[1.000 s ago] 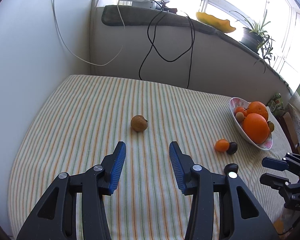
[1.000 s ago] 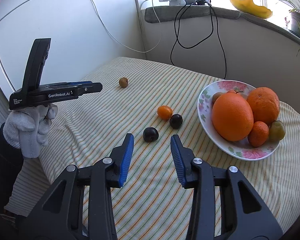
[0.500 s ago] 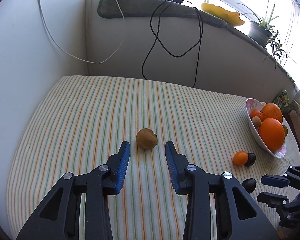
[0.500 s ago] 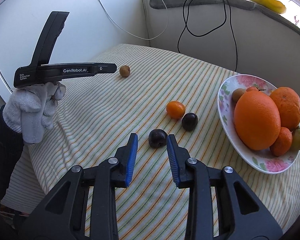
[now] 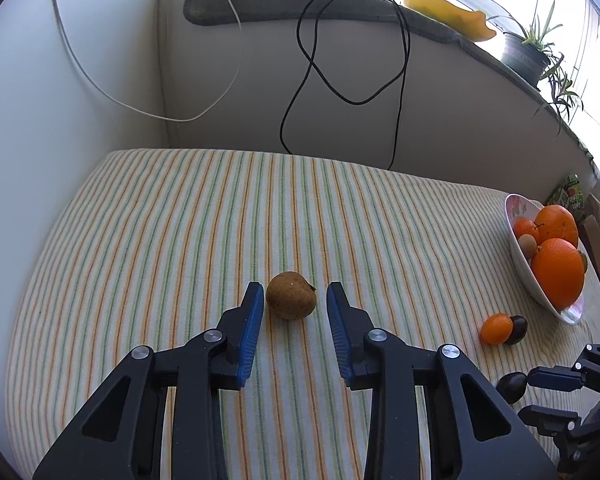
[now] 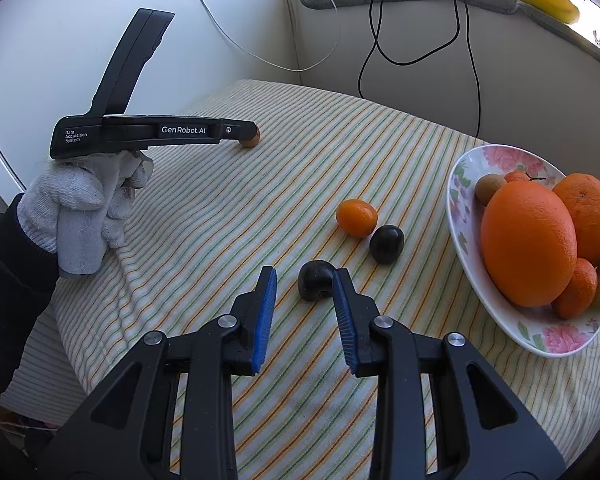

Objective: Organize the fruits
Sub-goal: 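Bring the left gripper around a brown fruit while the right reaches a dark plum, then close the left gripper on the brown fruit while the right grasps the dark plum, then carry the brown fruit and the dark plum over the plate with both grippers, then lower both fruits onto the plate and open both grippers, then withdraw both grippers from the plate toward the last tangerine and plum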

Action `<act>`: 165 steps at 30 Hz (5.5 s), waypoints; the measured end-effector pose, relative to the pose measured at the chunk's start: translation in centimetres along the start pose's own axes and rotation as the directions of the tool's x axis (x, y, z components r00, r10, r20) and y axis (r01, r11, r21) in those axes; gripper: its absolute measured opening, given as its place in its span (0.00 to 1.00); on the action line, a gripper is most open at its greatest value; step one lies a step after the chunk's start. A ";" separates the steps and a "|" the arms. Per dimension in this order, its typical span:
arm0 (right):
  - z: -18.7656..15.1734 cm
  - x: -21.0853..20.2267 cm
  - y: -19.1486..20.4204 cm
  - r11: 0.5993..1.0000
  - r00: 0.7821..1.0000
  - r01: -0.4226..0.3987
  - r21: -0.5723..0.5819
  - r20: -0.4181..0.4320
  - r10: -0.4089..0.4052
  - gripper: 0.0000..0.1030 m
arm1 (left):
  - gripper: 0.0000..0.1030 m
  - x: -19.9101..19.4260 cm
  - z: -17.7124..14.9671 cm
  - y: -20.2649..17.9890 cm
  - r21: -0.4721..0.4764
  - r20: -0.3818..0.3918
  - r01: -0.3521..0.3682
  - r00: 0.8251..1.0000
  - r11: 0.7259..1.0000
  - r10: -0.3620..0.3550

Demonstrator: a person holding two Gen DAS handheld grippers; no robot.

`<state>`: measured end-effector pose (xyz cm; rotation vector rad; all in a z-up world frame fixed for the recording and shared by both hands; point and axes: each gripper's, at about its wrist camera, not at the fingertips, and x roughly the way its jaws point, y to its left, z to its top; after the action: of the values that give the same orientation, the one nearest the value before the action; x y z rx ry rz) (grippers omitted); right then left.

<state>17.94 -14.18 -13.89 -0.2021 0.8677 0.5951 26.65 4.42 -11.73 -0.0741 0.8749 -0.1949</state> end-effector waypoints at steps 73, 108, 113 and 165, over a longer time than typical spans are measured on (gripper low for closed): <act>-2.8 -9.6 -7.5 0.980 0.982 0.102 0.171 0.141 -0.126 0.24 | 0.24 -3.2 2.9 -13.6 0.175 0.093 0.171 0.978 0.970 -0.189; -3.4 -9.6 -11.5 0.969 0.977 0.099 0.224 0.163 -0.138 0.24 | 0.24 0.8 6.0 -22.9 0.266 0.017 0.275 0.957 0.924 -0.290; -3.3 -9.5 -11.5 0.970 0.977 0.099 0.222 0.163 -0.137 0.24 | 0.24 1.1 6.1 -23.6 0.274 0.010 0.282 0.955 0.920 -0.296; -3.3 -12.7 -10.1 0.964 0.946 0.154 0.217 0.250 -0.208 0.80 | 0.72 -3.7 5.2 -23.9 0.307 0.092 0.216 0.963 0.927 -0.255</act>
<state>15.19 -29.00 -6.96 -0.0197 0.6275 0.3508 25.01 -18.32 -2.20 0.0869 0.6965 -0.5399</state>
